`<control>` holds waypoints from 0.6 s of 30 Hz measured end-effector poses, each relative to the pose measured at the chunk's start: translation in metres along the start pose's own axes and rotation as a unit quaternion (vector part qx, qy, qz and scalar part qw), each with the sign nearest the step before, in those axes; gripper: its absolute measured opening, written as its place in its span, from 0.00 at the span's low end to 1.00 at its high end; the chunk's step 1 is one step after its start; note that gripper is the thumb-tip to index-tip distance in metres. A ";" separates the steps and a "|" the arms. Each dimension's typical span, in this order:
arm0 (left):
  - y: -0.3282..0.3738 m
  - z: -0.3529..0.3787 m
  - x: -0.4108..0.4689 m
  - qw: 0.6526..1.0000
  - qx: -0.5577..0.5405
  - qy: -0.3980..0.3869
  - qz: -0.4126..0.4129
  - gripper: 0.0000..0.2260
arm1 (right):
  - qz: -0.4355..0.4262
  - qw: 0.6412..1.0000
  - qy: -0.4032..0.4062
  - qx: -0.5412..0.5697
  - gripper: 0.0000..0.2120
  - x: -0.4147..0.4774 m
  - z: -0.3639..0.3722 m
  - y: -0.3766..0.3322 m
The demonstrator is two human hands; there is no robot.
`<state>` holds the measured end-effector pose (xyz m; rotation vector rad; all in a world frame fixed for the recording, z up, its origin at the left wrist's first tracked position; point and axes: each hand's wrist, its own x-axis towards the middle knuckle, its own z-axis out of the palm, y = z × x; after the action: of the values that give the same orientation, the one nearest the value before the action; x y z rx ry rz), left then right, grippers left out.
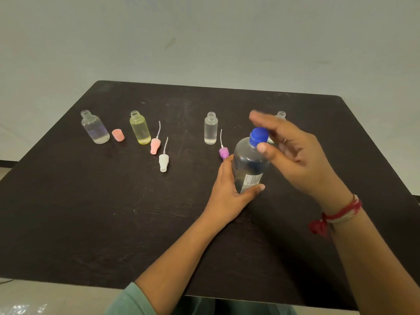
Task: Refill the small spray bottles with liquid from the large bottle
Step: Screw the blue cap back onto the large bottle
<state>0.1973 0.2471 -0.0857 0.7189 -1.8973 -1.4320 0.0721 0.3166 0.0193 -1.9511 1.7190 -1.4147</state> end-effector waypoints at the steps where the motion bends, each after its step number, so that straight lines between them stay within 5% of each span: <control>1: 0.000 0.000 0.000 1.000 0.002 0.002 0.000 0.32 | -0.003 1.000 0.001 -0.002 0.17 0.002 -0.001 0.000; 8: 0.001 -0.001 -0.001 1.000 0.004 -0.003 -0.009 0.33 | 0.032 0.991 0.130 -0.011 0.08 0.009 0.008 -0.001; 11: 0.002 0.000 -0.001 1.000 0.000 -0.001 -0.007 0.33 | 0.012 0.974 0.199 -0.112 0.17 0.007 0.020 -0.003; 14: 0.001 0.001 -0.001 1.000 0.003 0.002 0.000 0.32 | 0.030 0.984 0.146 -0.101 0.22 0.005 0.013 -0.006; 18: 0.000 0.001 -0.001 1.000 0.006 0.005 0.004 0.32 | 0.083 0.995 -0.043 0.023 0.28 0.000 -0.008 -0.011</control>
<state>0.1970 0.2485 -0.0858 0.7223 -1.9004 -1.4111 0.0739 0.3234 0.0305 -1.7731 1.7484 -1.2827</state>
